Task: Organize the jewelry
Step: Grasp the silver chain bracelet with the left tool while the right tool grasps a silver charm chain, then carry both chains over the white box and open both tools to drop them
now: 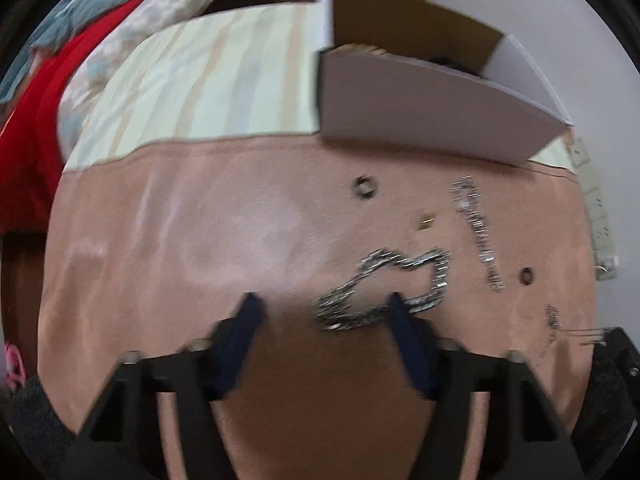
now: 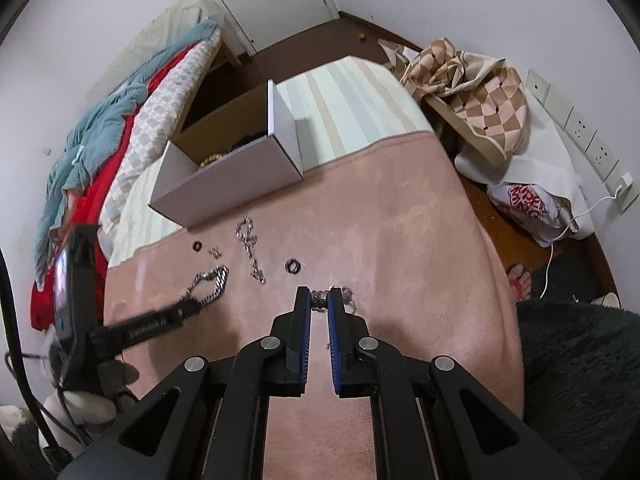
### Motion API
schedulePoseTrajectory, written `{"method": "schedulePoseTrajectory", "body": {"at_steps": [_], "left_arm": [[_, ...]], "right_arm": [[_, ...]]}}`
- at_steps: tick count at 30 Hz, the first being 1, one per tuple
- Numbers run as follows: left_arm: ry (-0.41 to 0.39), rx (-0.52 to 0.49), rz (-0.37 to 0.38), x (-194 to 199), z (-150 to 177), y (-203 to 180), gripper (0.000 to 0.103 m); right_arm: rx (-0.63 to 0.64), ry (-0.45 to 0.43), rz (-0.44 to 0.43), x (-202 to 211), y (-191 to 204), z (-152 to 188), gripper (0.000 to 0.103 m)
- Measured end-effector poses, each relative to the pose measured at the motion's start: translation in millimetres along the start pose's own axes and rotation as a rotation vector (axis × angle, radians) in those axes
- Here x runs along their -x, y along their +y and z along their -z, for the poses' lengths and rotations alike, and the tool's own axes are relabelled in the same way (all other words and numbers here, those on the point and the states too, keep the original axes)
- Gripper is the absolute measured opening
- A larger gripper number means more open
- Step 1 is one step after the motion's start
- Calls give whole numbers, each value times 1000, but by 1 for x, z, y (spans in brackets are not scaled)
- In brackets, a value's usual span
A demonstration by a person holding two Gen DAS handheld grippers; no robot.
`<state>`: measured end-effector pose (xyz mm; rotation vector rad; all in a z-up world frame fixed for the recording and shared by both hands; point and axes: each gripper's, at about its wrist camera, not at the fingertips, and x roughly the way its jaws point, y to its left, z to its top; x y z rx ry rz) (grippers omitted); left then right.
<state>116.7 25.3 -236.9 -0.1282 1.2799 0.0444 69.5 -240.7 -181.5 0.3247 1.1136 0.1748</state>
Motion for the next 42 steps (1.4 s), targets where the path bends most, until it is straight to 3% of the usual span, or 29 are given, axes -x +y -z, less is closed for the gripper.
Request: {"method": "schedulePoseTrajectory", "body": {"at_steps": [2, 3, 8, 20, 29, 33, 38, 42], "left_arm": [[-5, -33, 35, 1, 0, -8, 14], [-4, -49, 33, 2, 1, -12, 11], [3, -7, 78, 6, 6, -5, 10], [-93, 18, 190, 80, 11, 22, 9], [-209, -25, 258, 143, -46, 5, 9], [-251, -39, 264, 155, -79, 0, 9], [-236, -34, 289, 143, -126, 1, 9], [-173, -31, 302, 114, -150, 0, 9]], "right_arm": [[8, 3, 13, -3, 1, 1, 9], [9, 6, 14, -5, 1, 1, 9], [5, 3, 16, -5, 1, 0, 9], [-7, -34, -74, 23, 13, -22, 9], [40, -67, -222, 55, 51, -91, 8], [112, -117, -231, 67, 79, -133, 8], [184, -141, -194, 59, 108, -180, 8], [189, -77, -165, 23, 112, -203, 8]]}}
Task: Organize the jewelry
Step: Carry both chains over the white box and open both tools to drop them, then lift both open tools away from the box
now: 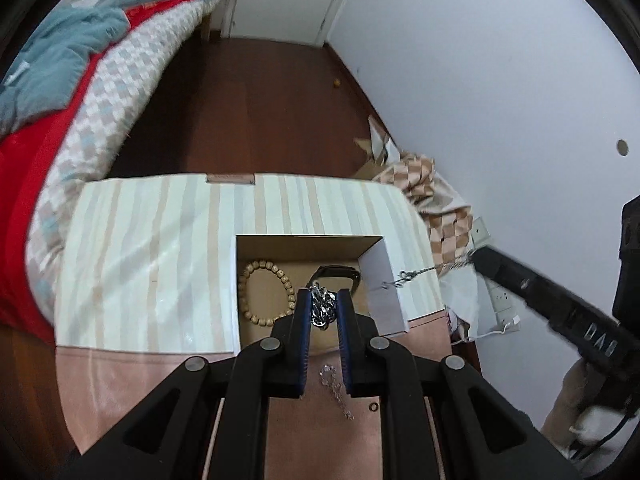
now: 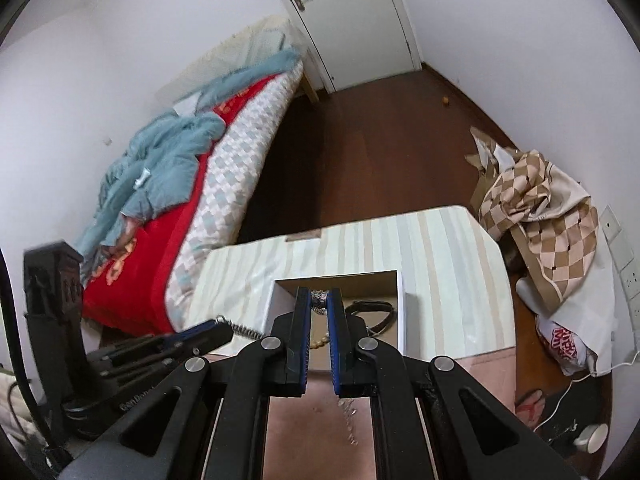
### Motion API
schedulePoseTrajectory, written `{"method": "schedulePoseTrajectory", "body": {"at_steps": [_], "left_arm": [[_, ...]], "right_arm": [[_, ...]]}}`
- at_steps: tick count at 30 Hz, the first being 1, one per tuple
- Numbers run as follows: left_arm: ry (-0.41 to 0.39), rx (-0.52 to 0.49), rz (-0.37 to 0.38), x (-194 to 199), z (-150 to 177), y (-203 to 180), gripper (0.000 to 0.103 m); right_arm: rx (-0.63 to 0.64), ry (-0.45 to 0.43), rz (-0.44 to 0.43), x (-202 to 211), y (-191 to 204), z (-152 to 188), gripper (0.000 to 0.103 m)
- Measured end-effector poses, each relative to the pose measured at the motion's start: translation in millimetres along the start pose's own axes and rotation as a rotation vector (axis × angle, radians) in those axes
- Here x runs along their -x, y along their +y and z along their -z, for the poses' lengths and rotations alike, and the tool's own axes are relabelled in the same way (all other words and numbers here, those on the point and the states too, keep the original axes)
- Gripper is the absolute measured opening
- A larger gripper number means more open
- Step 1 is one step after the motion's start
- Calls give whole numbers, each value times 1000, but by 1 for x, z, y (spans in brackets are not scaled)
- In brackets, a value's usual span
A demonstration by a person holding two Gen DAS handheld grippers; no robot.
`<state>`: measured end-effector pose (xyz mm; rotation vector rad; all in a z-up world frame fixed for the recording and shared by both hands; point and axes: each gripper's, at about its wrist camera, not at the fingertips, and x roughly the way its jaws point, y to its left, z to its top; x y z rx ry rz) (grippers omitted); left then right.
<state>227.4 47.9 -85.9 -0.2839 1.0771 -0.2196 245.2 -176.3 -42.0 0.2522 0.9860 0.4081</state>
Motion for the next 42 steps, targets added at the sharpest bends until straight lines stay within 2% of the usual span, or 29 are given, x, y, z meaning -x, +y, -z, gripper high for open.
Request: {"method": "schedulePoseTrajectory", "body": {"at_steps": [8, 11, 16, 17, 18, 19, 20, 21, 24, 25, 26, 27, 29, 32, 34, 36, 39, 42], "left_arm": [[137, 7, -45, -70, -18, 17, 9], [171, 21, -77, -81, -23, 22, 10], [165, 37, -141, -78, -29, 28, 13], [151, 30, -154, -75, -28, 28, 21], [142, 24, -170, -73, -29, 29, 41], [123, 19, -187, -69, -27, 30, 54], [101, 15, -202, -64, -26, 30, 78], [87, 12, -219, -61, -25, 31, 85], [60, 11, -261, -55, -20, 36, 85], [56, 21, -271, -52, -16, 39, 85], [53, 30, -275, -49, -13, 42, 87], [49, 34, -279, -48, -11, 44, 89], [34, 38, -304, -42, -2, 48, 92], [12, 46, -331, -35, 10, 51, 92], [-8, 47, -350, -31, 18, 52, 101], [-30, 46, -367, -26, 26, 52, 103], [-48, 33, -398, -23, 37, 48, 103], [-49, 27, -402, -21, 46, 44, 103]], "right_arm": [[-27, 163, 32, -74, -29, 15, 8], [-30, 191, 36, -89, -36, 19, 8], [-8, 207, 39, -99, -33, 20, 8], [-3, 212, 39, -100, -32, 20, 8], [2, 218, 41, -102, -31, 19, 8], [11, 232, 42, -105, -29, 19, 8], [17, 253, 39, -109, -28, 20, 8], [20, 267, 43, -111, -27, 20, 9], [26, 309, 73, -119, -27, 21, 10], [23, 319, 87, -121, -28, 20, 13], [18, 326, 95, -122, -30, 20, 26], [6, 323, 95, -121, -33, 20, 44], [-5, 308, 107, -117, -37, 19, 56], [-6, 282, 127, -110, -39, 17, 56], [9, 262, 162, -104, -39, 17, 56], [29, 246, 201, -98, -39, 21, 61], [84, 218, 287, -92, -32, 33, 91], [127, 213, 362, -90, -26, 48, 96]]}}
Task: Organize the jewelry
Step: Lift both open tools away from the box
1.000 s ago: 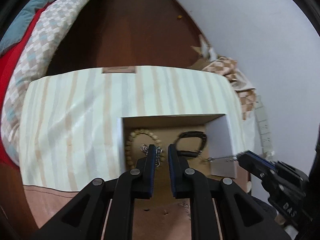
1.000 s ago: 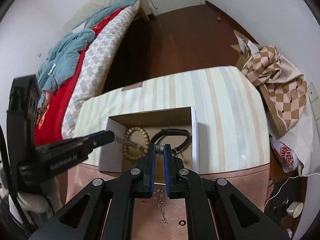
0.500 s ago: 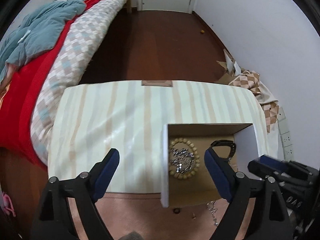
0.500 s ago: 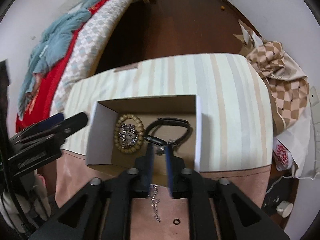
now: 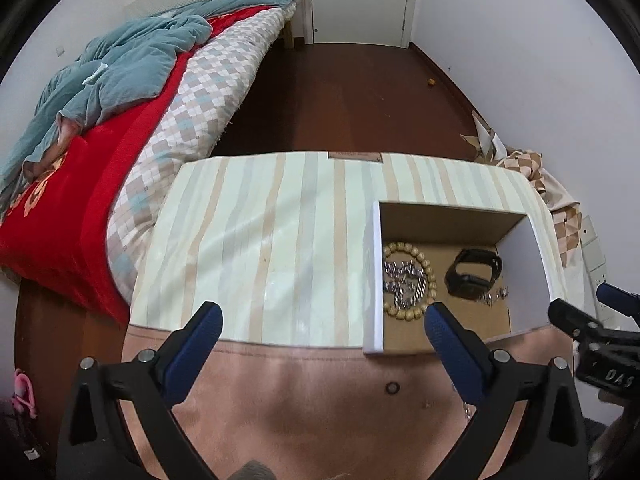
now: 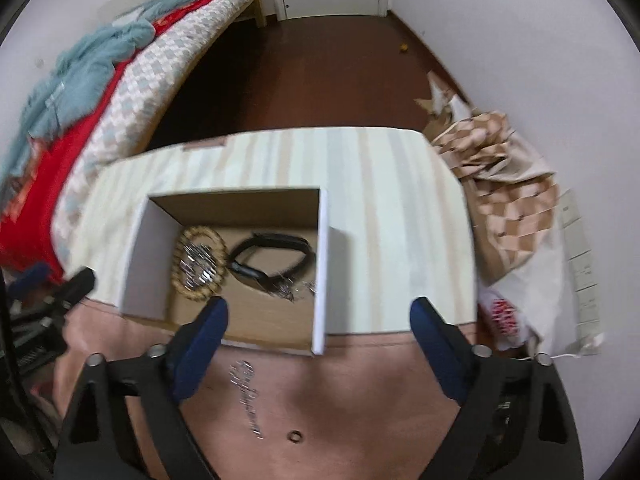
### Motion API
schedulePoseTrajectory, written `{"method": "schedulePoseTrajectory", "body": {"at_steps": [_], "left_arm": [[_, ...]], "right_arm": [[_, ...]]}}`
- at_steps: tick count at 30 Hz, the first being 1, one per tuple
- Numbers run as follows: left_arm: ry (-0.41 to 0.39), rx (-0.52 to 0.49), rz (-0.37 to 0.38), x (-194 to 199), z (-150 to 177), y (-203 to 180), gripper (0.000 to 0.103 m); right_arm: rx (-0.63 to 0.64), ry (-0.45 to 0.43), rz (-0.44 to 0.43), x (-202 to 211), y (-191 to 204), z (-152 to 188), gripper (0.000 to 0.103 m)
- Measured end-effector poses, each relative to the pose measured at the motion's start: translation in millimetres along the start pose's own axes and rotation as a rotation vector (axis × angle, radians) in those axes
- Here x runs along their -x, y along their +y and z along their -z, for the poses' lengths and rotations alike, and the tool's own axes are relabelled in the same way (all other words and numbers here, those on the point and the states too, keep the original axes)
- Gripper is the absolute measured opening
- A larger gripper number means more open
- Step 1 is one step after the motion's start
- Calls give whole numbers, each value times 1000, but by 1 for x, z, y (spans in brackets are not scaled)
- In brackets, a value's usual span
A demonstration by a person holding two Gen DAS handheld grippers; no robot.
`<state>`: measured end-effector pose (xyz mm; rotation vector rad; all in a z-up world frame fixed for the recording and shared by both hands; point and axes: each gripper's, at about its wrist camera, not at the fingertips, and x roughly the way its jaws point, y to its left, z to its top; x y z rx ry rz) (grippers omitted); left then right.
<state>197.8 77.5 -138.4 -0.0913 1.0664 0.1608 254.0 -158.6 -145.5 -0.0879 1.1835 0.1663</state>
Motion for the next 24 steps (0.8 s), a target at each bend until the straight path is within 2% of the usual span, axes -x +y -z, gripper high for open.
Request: {"method": "schedulePoseTrajectory", "body": {"at_steps": [6, 10, 16, 24], "left_arm": [[-2, -11, -10, 13, 15, -4, 103], [-42, -20, -34, 34, 22, -4, 103], [-105, -16, -59, 69, 32, -2, 103], [-163, -28, -37, 113, 45, -5, 103]], "right_arm": [[-2, -10, 25, 4, 9, 19, 100], [-6, -27, 22, 14, 14, 27, 100], [-8, -88, 29, 46, 19, 40, 100], [-4, -190, 38, 101, 26, 57, 100]]}}
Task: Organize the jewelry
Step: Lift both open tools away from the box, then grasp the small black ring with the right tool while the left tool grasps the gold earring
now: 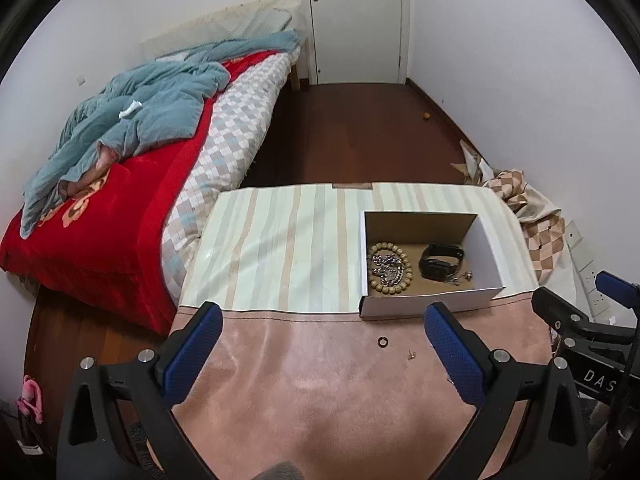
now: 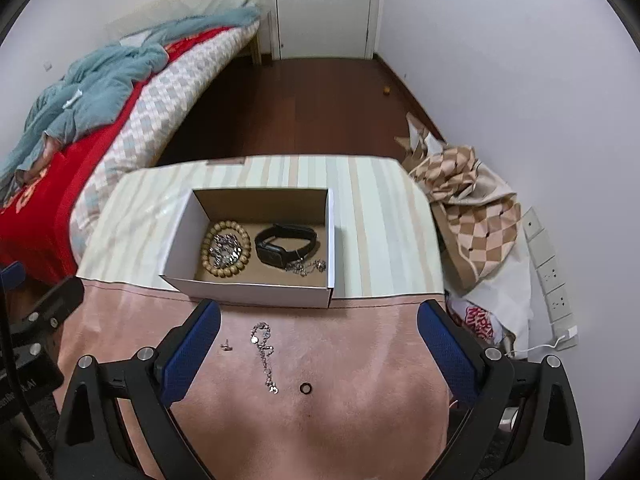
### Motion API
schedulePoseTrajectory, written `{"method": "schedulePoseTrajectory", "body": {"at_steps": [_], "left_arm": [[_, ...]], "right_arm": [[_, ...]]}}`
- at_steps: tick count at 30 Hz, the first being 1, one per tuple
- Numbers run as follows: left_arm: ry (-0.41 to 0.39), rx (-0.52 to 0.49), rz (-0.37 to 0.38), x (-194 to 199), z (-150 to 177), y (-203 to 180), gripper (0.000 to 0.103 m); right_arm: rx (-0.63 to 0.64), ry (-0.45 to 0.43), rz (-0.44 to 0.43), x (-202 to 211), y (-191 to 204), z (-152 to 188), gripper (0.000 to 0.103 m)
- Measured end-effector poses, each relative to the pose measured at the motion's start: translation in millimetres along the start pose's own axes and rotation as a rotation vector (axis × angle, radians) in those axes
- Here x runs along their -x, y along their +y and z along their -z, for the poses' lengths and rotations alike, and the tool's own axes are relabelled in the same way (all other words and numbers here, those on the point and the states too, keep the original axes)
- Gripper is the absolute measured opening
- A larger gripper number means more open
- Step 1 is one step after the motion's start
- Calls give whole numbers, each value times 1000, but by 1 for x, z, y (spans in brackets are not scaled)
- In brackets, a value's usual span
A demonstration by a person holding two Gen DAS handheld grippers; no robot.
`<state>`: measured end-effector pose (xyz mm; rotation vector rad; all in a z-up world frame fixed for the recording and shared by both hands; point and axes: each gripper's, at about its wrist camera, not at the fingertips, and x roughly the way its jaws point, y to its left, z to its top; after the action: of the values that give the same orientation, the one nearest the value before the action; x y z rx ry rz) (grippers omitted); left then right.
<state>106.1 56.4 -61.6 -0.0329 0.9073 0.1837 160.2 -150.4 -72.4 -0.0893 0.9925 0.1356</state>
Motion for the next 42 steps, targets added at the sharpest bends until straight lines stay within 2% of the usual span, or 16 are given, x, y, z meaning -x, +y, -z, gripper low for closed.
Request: {"method": "schedulePoseTrajectory", "body": {"at_steps": [8, 12, 17, 20, 22, 23, 24, 29, 33, 34, 37, 39, 42], "left_arm": [[-34, 23, 9, 30, 6, 1, 103], [-39, 32, -18, 33, 19, 0, 103], [-12, 41, -45, 11, 43, 1, 103], [61, 38, -88, -23, 64, 2, 103], [107, 38, -107, -43, 76, 5, 103], [129, 39, -115, -52, 81, 5, 103], [156, 39, -120, -64, 88, 5, 103], [227, 33, -130, -94, 101, 7, 103], [244, 27, -123, -104, 101, 7, 103], [245, 24, -123, -107, 100, 6, 103], [253, 27, -101, -114, 98, 3, 103], [261, 26, -80, -119, 95, -3, 103], [270, 26, -33, -125, 90, -15, 103]], "right_arm": [[-20, -75, -10, 51, -6, 9, 100], [-37, -79, -26, 58, -11, 18, 100], [-67, -5, -47, 29, -21, 49, 100], [-103, 38, -79, -6, -30, 74, 98], [-120, 65, -100, -31, -34, 91, 79], [-124, 87, -108, -46, -35, 99, 62], [-127, 103, -112, -57, -35, 106, 55], [-120, 113, -125, -98, -28, 128, 53], [-95, 118, -116, -116, -17, 132, 53], [-75, 97, -101, -116, -14, 132, 52], [-29, 76, -59, -119, -5, 132, 38], [-4, 63, -41, -118, -2, 131, 15], [-38, 64, -55, -117, -9, 130, 13]]}}
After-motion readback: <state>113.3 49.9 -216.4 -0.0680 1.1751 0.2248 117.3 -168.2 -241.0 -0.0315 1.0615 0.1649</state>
